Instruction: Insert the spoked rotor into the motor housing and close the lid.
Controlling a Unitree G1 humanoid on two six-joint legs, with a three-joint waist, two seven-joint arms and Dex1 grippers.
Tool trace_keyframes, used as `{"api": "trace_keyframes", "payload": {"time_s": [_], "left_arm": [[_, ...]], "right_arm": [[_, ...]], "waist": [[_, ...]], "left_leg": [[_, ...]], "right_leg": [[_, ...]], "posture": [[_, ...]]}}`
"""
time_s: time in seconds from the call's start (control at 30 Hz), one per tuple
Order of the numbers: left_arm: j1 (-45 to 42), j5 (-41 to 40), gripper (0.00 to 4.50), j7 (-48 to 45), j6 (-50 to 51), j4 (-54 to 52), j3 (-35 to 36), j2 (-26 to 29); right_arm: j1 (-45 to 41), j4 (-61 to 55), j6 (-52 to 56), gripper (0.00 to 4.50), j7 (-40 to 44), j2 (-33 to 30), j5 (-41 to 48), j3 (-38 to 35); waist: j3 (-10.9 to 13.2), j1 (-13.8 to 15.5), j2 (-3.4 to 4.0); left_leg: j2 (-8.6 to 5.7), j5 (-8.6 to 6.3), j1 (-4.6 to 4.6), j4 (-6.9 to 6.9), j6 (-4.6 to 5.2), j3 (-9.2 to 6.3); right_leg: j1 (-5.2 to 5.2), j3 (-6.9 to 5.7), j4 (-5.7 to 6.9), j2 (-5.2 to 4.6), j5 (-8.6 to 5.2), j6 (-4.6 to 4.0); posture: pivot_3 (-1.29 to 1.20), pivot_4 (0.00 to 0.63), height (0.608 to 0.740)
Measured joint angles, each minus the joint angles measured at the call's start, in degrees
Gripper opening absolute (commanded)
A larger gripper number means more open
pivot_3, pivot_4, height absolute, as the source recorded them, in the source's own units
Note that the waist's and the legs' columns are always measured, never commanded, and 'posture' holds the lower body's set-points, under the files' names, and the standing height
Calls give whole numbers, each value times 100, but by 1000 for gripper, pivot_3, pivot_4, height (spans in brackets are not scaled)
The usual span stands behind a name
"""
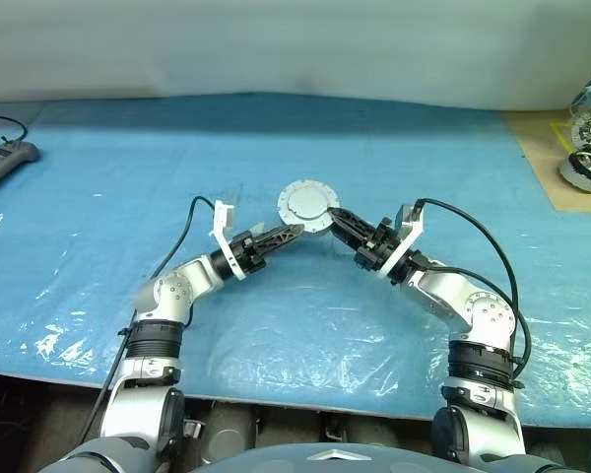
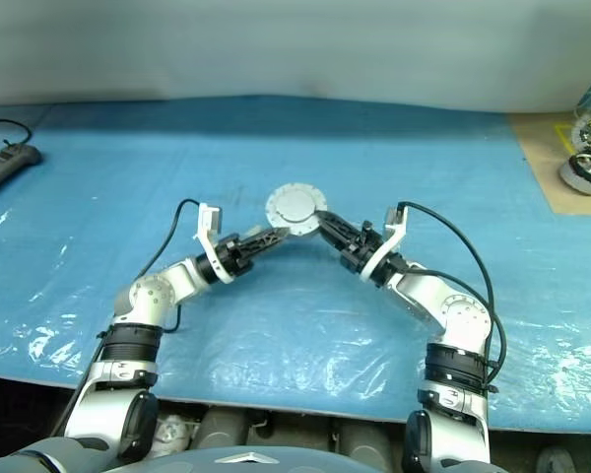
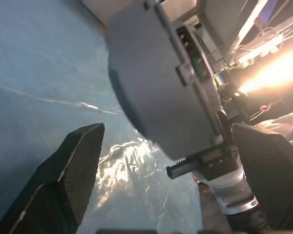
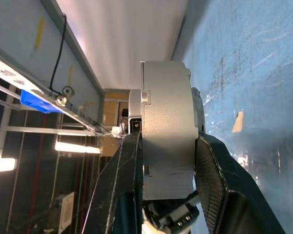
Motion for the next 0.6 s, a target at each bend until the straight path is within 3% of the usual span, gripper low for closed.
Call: {"api": "trace_keyframes", "payload": {"time_s": [0.5,0.6], "left_arm": [[-529,182,4463,539,-373,1154,58,-826],[-531,112,3585,685,-274,1067,76,-888]], "right_arm": [[138,0,-209,1105,-248,-473,311,379],[153,-1,-275,1105,-276,-508,312,404]], "waist": [[1,4,-2],[1,0,-2]], "left_leg": [[0,-4,-6,15,7,-2],[1,-4,-6,17,8,-1]], "right_leg": [[2,0,1,-1,7,11],[0,0,10,-1,7,11]], "posture": [[0,150,740],[0,150,740]]}}
